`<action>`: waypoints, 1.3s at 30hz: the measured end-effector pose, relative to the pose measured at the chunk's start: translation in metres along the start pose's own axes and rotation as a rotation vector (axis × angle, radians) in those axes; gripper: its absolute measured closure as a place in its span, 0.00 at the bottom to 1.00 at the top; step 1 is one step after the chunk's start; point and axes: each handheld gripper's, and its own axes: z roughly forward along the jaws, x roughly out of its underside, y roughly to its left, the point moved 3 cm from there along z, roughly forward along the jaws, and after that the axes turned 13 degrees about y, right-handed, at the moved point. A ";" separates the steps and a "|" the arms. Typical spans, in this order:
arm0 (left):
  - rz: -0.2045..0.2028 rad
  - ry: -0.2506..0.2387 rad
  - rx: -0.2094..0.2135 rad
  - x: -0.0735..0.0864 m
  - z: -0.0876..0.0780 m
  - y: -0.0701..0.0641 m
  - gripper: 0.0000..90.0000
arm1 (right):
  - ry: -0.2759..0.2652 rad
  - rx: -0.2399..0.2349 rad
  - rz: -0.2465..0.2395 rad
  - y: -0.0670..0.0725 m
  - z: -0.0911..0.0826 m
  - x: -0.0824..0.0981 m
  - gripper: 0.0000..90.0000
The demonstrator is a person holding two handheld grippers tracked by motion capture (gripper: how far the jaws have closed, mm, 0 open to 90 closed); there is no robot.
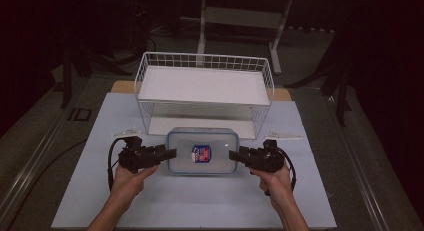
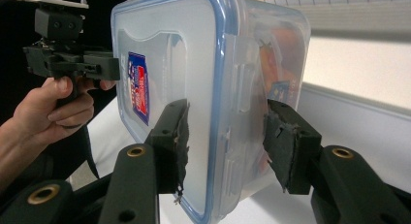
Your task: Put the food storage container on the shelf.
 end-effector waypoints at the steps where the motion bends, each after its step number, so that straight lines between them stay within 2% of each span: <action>1: 0.007 0.000 -0.004 -0.002 -0.002 -0.002 0.54 | -0.004 0.000 -0.003 0.001 -0.002 -0.001 0.58; 6: 0.030 -0.008 -0.010 -0.012 -0.008 -0.010 0.54 | -0.025 0.004 -0.017 0.007 -0.010 -0.008 0.58; 14: 0.048 -0.044 0.009 -0.024 -0.015 -0.020 0.54 | -0.038 0.033 -0.059 0.019 -0.028 -0.026 0.58; 22: 0.079 -0.053 -0.012 -0.040 -0.024 -0.030 0.54 | -0.064 0.026 -0.063 0.024 -0.037 -0.036 0.58; 30: 0.084 -0.073 0.002 -0.049 -0.030 -0.034 0.54 | -0.077 0.039 -0.086 0.030 -0.046 -0.048 0.58; 39: 0.118 -0.092 -0.015 -0.068 -0.041 -0.043 0.54 | -0.103 0.044 -0.110 0.037 -0.056 -0.064 0.58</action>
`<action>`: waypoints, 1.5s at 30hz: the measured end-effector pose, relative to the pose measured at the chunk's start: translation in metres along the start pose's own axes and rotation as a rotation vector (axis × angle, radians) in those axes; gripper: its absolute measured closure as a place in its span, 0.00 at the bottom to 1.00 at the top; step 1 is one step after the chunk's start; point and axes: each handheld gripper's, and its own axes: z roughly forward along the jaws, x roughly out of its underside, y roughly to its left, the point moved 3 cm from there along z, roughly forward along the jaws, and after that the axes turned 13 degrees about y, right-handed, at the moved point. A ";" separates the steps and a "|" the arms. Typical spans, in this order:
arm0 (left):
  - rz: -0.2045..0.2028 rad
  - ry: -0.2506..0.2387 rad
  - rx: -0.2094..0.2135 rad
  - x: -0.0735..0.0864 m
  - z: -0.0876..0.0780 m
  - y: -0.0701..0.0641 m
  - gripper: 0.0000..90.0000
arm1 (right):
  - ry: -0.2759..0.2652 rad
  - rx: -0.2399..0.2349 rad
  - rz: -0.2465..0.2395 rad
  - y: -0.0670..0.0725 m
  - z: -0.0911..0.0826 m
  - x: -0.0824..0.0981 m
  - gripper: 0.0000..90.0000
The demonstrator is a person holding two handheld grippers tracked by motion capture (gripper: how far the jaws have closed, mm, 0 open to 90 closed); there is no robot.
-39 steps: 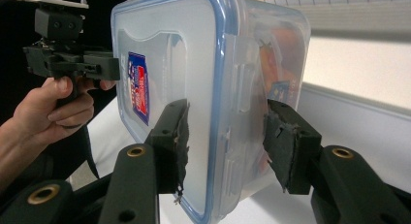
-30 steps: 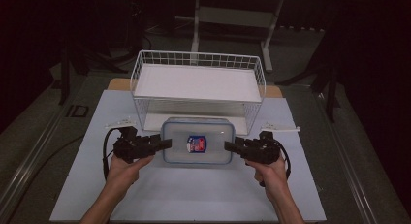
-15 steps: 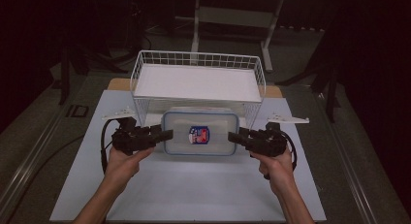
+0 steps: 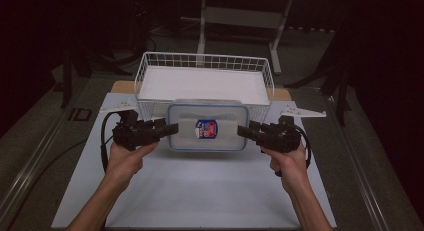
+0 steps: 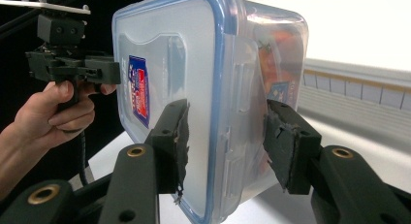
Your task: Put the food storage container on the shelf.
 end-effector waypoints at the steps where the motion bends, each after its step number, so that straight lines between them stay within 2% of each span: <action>1: 0.010 -0.005 -0.002 -0.006 -0.002 -0.001 0.54 | -0.011 0.002 -0.007 0.000 -0.002 -0.005 0.58; 8: 0.032 -0.019 -0.012 -0.025 -0.006 0.001 0.54 | -0.033 0.007 -0.018 -0.002 -0.005 -0.022 0.58; 16: 0.040 -0.053 -0.014 -0.047 -0.009 0.014 0.54 | -0.057 0.014 -0.031 -0.007 0.000 -0.047 0.58; 22: 0.037 -0.058 -0.016 -0.056 -0.008 0.019 0.54 | -0.098 0.013 -0.017 -0.013 0.002 -0.057 0.58; 29: 0.042 -0.058 -0.023 -0.063 -0.007 0.025 0.54 | -0.097 0.007 -0.023 -0.021 0.007 -0.065 0.58; 40: 0.019 -0.064 -0.012 -0.080 0.002 0.042 0.54 | -0.104 0.017 0.001 -0.036 0.014 -0.082 0.58; 45: -0.013 -0.069 -0.012 -0.090 0.005 0.053 0.54 | -0.112 0.012 0.033 -0.044 0.020 -0.088 0.58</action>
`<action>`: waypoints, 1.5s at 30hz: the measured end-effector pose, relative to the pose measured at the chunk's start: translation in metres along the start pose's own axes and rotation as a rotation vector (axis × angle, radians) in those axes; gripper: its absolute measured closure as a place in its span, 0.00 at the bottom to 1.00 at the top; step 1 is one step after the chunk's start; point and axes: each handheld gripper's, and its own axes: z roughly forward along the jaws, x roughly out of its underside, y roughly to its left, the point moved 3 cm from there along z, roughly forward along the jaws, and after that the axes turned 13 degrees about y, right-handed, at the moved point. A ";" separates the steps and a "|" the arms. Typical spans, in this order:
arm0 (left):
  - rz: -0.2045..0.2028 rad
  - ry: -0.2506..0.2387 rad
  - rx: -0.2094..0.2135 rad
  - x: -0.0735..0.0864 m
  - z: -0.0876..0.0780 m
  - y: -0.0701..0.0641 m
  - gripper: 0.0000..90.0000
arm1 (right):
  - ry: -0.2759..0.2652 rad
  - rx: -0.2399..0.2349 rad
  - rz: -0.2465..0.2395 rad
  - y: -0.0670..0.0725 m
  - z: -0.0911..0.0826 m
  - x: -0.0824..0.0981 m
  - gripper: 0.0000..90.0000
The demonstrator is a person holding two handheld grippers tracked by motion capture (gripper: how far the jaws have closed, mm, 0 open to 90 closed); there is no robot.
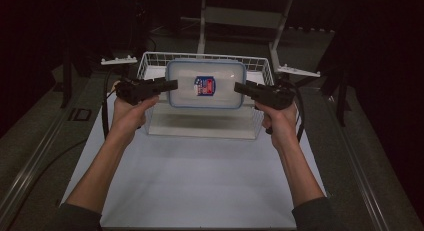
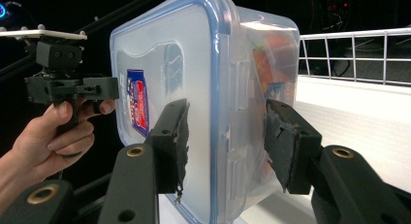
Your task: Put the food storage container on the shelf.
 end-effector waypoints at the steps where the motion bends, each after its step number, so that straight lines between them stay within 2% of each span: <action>1: -0.005 -0.001 -0.002 -0.001 0.000 0.002 0.54 | -0.001 0.000 0.008 -0.002 0.002 -0.001 0.58; 4: -0.021 -0.006 -0.004 -0.004 0.002 0.006 0.54 | 0.004 0.003 0.028 -0.006 0.008 -0.003 0.58; 5: -0.041 -0.019 -0.007 -0.004 0.003 0.010 0.54 | 0.007 0.002 0.034 -0.007 0.010 -0.004 0.58; 8: -0.064 -0.023 -0.024 -0.005 0.005 0.015 0.54 | 0.021 0.005 0.056 -0.011 0.017 -0.003 0.57; 13: -0.079 -0.028 -0.037 -0.006 0.007 0.019 0.54 | 0.029 0.014 0.065 -0.014 0.022 -0.003 0.57; 19: -0.119 -0.074 -0.051 -0.007 0.011 0.023 0.53 | 0.030 0.028 0.070 -0.016 0.025 -0.006 0.56; 23: -0.129 -0.091 -0.055 -0.008 0.013 0.025 0.53 | 0.023 0.037 0.076 -0.017 0.027 -0.007 0.55; 25: -0.129 -0.093 -0.069 -0.008 0.015 0.025 0.52 | 0.024 0.050 0.080 -0.019 0.028 -0.007 0.53; 27: -0.146 -0.085 -0.100 -0.008 0.018 0.026 0.51 | 0.042 0.072 0.081 -0.022 0.031 -0.007 0.58; 28: -0.146 -0.085 -0.100 -0.008 0.018 0.026 0.49 | 0.042 0.072 0.081 -0.022 0.031 -0.007 0.58; 29: -0.163 -0.093 -0.135 -0.008 0.021 0.028 0.49 | 0.053 0.097 0.097 -0.024 0.038 -0.005 0.50; 32: -0.175 -0.099 -0.137 -0.010 0.025 0.032 0.57 | 0.015 0.076 0.158 -0.027 0.040 -0.007 0.48; 33: -0.175 -0.099 -0.137 -0.010 0.025 0.032 0.56 | 0.006 0.072 0.175 -0.029 0.041 -0.007 0.48; 34: -0.163 -0.090 -0.157 -0.011 0.029 0.031 0.55 | -0.009 0.082 0.178 -0.030 0.041 -0.008 0.47; 39: -0.152 -0.111 -0.163 -0.010 0.028 0.030 0.54 | -0.006 0.115 0.146 -0.028 0.040 -0.009 0.43; 40: -0.141 -0.111 -0.178 -0.008 0.024 0.029 0.54 | -0.009 0.151 0.125 -0.028 0.036 -0.009 0.42; 41: -0.141 -0.111 -0.178 -0.008 0.024 0.029 0.54 | -0.009 0.151 0.125 -0.028 0.036 -0.009 0.42; 42: -0.131 -0.117 -0.179 -0.007 0.018 0.028 0.54 | -0.008 0.182 0.104 -0.027 0.030 -0.008 0.42; 44: -0.116 -0.118 -0.184 -0.006 0.011 0.027 0.54 | 0.002 0.206 0.064 -0.024 0.024 -0.007 0.42; 45: -0.116 -0.118 -0.184 -0.006 0.011 0.027 0.54 | 0.002 0.206 0.064 -0.024 0.024 -0.007 0.42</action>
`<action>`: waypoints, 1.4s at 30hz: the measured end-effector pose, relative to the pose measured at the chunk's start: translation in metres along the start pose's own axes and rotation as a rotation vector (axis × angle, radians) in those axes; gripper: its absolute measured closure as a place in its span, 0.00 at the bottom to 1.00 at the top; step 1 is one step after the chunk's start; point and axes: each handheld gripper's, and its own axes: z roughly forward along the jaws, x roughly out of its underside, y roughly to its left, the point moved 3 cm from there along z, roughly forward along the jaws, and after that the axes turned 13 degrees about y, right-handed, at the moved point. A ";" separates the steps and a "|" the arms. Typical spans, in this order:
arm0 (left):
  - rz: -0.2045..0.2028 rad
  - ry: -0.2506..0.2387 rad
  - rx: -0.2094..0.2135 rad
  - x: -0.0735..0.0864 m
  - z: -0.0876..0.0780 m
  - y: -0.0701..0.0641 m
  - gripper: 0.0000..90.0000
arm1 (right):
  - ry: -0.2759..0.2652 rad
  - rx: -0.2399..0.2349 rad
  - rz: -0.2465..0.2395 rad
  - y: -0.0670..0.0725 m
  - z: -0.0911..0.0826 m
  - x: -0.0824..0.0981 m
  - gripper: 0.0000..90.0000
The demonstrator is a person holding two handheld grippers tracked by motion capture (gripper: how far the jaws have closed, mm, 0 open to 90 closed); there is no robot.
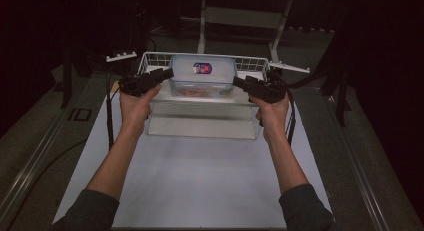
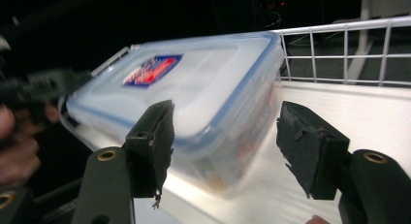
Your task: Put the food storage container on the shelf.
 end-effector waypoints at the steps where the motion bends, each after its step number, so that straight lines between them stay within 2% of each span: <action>1: 0.018 0.007 -0.004 0.001 -0.006 -0.001 0.54 | 0.032 0.026 -0.059 0.004 -0.006 0.003 0.42; 6: 0.070 0.032 -0.025 0.007 -0.020 -0.004 0.53 | 0.115 0.080 -0.214 0.020 -0.019 0.014 0.41; 7: 0.077 0.043 -0.031 0.009 -0.022 -0.005 0.53 | 0.115 0.080 -0.214 0.020 -0.019 0.014 0.41; 9: 0.087 0.059 -0.062 0.014 -0.028 -0.008 0.53 | 0.142 0.092 -0.274 0.027 -0.025 0.020 0.41; 10: 0.097 0.062 -0.080 0.017 -0.032 -0.009 0.53 | 0.142 0.092 -0.274 0.027 -0.025 0.020 0.41; 11: 0.119 0.064 -0.066 0.024 -0.037 -0.013 0.52 | 0.156 0.088 -0.303 0.033 -0.029 0.026 0.41; 12: 0.119 0.064 -0.066 0.024 -0.037 -0.013 0.52 | 0.156 0.088 -0.303 0.033 -0.029 0.026 0.41; 13: 0.164 0.086 -0.087 0.032 -0.041 -0.017 0.52 | 0.161 0.089 -0.318 0.036 -0.030 0.029 0.40; 14: 0.191 0.097 -0.093 0.037 -0.043 -0.019 0.50 | 0.168 0.093 -0.351 0.041 -0.032 0.036 0.39; 16: 0.222 0.092 -0.079 0.049 -0.049 -0.022 0.48 | 0.173 0.079 -0.367 0.047 -0.034 0.044 0.38; 18: 0.232 0.079 -0.063 0.061 -0.056 -0.023 0.47 | 0.185 0.078 -0.407 0.054 -0.036 0.056 0.35; 20: 0.236 0.074 -0.057 0.066 -0.060 -0.023 0.47 | 0.189 0.078 -0.413 0.056 -0.037 0.060 0.35; 21: 0.240 0.070 -0.050 0.078 -0.067 -0.022 0.47 | 0.192 0.070 -0.430 0.059 -0.040 0.071 0.34; 22: 0.240 0.070 -0.050 0.078 -0.067 -0.022 0.46 | 0.189 0.069 -0.439 0.060 -0.042 0.077 0.34; 23: 0.260 0.076 -0.058 0.090 -0.074 -0.020 0.46 | 0.183 0.068 -0.442 0.060 -0.044 0.082 0.34; 25: 0.270 0.090 -0.059 0.096 -0.077 -0.018 0.44 | 0.180 0.075 -0.447 0.058 -0.050 0.093 0.33; 28: 0.266 0.098 -0.084 0.119 -0.093 -0.008 0.44 | 0.188 0.086 -0.450 0.053 -0.056 0.111 0.33; 29: 0.266 0.098 -0.084 0.119 -0.093 -0.008 0.44 | 0.194 0.087 -0.448 0.052 -0.059 0.117 0.33; 31: 0.264 0.099 -0.095 0.126 -0.096 -0.006 0.44 | 0.194 0.087 -0.448 0.052 -0.059 0.117 0.33; 32: 0.271 0.109 -0.131 0.146 -0.105 -0.001 0.44 | 0.200 0.094 -0.443 0.049 -0.067 0.134 0.32; 36: 0.293 0.116 -0.169 0.168 -0.114 0.001 0.44 | 0.191 0.102 -0.423 0.045 -0.077 0.152 0.31; 39: 0.302 0.114 -0.160 0.181 -0.117 0.002 0.44 | 0.180 0.103 -0.407 0.042 -0.081 0.163 0.31; 40: 0.302 0.114 -0.160 0.181 -0.117 0.002 0.44 | 0.174 0.101 -0.402 0.042 -0.083 0.167 0.31; 41: 0.301 0.135 -0.129 0.192 -0.115 0.005 0.43 | 0.169 0.101 -0.399 0.041 -0.083 0.171 0.31; 42: 0.301 0.135 -0.129 0.192 -0.115 0.005 0.43 | 0.168 0.112 -0.405 0.039 -0.083 0.177 0.31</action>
